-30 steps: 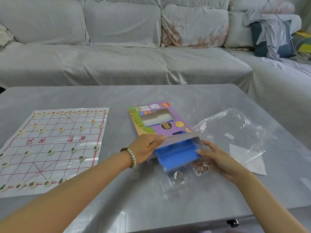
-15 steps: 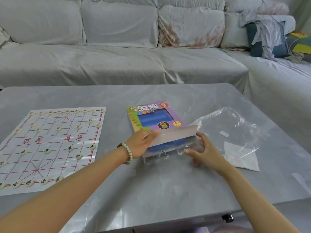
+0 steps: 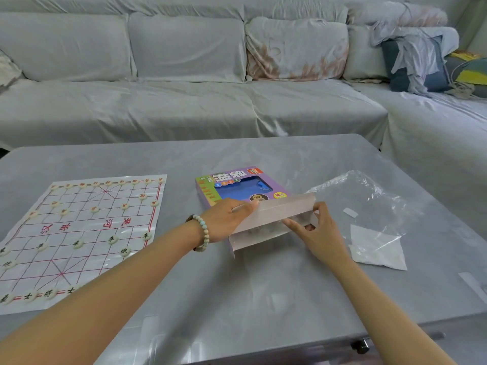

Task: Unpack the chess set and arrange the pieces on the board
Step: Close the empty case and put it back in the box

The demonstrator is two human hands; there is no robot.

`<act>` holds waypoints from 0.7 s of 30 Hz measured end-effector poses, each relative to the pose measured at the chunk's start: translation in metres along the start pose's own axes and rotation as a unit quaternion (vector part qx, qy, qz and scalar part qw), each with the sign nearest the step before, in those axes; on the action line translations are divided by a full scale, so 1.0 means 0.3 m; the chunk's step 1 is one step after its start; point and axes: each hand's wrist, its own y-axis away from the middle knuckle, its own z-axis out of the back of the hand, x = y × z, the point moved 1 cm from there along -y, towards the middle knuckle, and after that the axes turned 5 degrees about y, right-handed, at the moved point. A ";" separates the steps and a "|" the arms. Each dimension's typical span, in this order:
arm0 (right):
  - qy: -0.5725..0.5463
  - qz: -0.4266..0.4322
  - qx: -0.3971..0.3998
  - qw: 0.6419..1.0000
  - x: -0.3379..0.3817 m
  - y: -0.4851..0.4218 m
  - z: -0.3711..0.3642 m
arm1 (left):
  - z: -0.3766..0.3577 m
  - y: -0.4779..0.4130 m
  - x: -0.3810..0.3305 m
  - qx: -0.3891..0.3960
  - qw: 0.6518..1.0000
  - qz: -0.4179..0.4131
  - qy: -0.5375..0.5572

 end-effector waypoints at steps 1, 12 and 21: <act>0.014 -0.003 -0.009 1.000 0.004 0.004 -0.001 | 0.001 0.000 -0.001 -0.004 1.000 0.001 -0.001; -0.371 -0.057 0.093 0.922 0.041 0.185 -0.053 | -0.116 -0.097 -0.170 -0.060 0.989 0.059 0.120; -0.496 -0.105 0.052 0.860 0.016 0.122 0.010 | -0.284 -0.251 -0.339 0.116 0.976 0.097 0.158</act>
